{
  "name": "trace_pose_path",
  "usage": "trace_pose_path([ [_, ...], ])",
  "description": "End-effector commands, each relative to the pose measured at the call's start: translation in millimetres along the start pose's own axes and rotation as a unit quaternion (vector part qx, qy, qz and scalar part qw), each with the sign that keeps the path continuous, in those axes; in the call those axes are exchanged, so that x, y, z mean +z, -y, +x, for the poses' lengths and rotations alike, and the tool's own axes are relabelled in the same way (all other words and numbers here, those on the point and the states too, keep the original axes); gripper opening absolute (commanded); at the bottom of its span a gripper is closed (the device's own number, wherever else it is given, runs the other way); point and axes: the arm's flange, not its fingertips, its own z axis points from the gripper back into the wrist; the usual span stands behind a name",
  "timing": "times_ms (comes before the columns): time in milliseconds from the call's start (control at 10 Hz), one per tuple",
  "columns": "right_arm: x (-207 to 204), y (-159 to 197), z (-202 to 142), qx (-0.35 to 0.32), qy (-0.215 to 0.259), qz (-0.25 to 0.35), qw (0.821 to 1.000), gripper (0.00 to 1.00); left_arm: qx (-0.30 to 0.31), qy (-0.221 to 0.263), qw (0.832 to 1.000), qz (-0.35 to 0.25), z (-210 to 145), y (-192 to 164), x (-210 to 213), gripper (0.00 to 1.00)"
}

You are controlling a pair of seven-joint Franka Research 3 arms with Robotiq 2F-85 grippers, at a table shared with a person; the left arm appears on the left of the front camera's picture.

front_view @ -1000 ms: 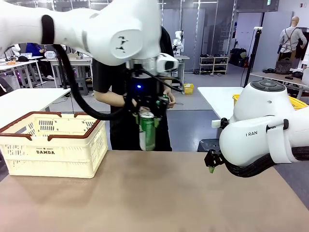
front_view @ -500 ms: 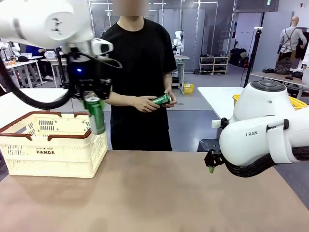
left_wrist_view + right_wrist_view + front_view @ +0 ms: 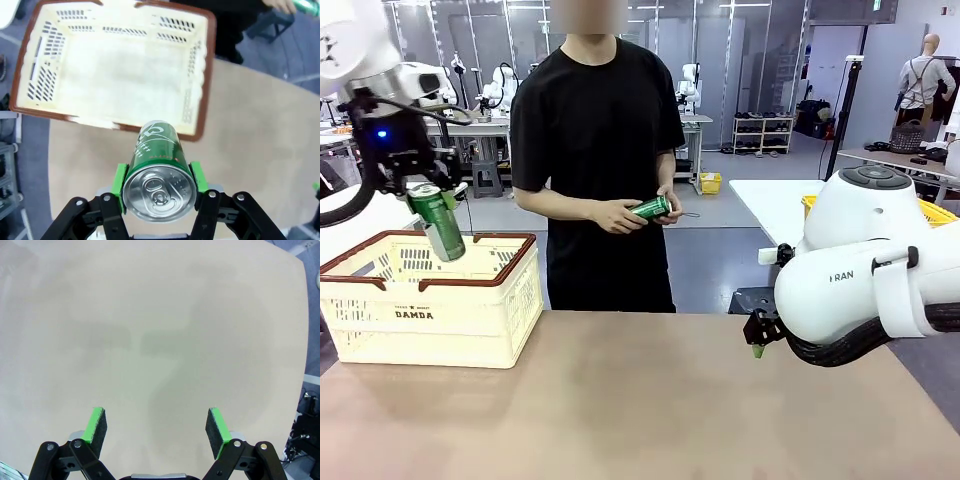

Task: Place the drinks into the Shopping basket.
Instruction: Pick up one drink and place it into the Shopping basket.

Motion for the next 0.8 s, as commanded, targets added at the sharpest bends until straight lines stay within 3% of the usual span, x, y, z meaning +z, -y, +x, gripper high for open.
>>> trace_pose_path([
  [0, -1.6, 1.1, -1.0, 0.004, 0.003, -0.002, 1.000, 1.00, 0.005, 0.011, 1.000, -0.021, 4.8, -17.9, -14.0, 0.58],
  [700, -1.6, 1.1, -1.0, 0.004, 0.003, -0.002, 1.000, 1.00, 0.024, -0.005, 1.000, 0.003, 11.6, -34.0, -24.4, 0.58],
])
